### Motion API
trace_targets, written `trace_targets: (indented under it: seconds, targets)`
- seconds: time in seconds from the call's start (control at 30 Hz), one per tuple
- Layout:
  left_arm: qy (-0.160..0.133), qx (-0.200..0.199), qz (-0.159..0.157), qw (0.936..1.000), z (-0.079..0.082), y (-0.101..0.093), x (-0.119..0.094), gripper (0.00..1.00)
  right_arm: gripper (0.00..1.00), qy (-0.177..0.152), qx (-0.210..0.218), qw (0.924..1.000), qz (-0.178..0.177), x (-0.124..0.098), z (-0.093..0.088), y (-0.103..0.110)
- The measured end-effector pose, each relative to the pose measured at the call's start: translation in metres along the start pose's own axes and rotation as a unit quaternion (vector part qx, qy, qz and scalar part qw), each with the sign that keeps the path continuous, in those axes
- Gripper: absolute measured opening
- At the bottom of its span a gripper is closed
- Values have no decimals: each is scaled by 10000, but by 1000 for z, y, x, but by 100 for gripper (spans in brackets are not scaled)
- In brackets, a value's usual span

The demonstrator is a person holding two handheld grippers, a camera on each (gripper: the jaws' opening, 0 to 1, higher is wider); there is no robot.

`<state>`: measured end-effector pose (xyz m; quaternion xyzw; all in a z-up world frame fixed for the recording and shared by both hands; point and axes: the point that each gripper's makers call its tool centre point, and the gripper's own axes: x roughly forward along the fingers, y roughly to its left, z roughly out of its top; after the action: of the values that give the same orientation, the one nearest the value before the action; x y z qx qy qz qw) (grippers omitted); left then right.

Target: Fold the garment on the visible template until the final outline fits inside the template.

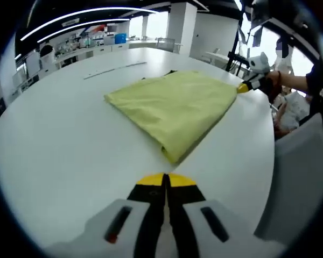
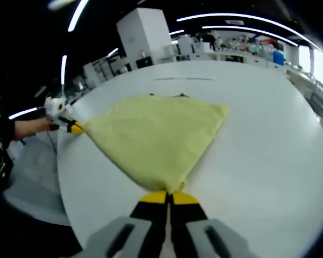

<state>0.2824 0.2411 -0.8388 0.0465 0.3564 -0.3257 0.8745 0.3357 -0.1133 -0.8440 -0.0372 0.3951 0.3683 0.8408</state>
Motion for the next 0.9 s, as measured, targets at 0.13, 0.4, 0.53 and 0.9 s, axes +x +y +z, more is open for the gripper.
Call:
trace_targets:
  seconds: [0.13, 0.4, 0.53, 0.9]
  targets:
    - [-129, -23, 75, 9999, 3, -1, 0, 0, 0, 15, -73, 9999, -88, 1, 1, -3]
    - [-537, -265, 307, 9977, 17, 3, -9, 25, 42, -230, -78, 9995, -199, -9, 11, 1]
    - [-645, -224, 439, 9967, 25, -1, -16, 46, 62, -350, -134, 9991, -215, -16, 21, 9]
    - [-1260, -284, 787, 9885, 68, -17, -65, 93, 100, -776, -355, 9957, -373, -65, 61, 46]
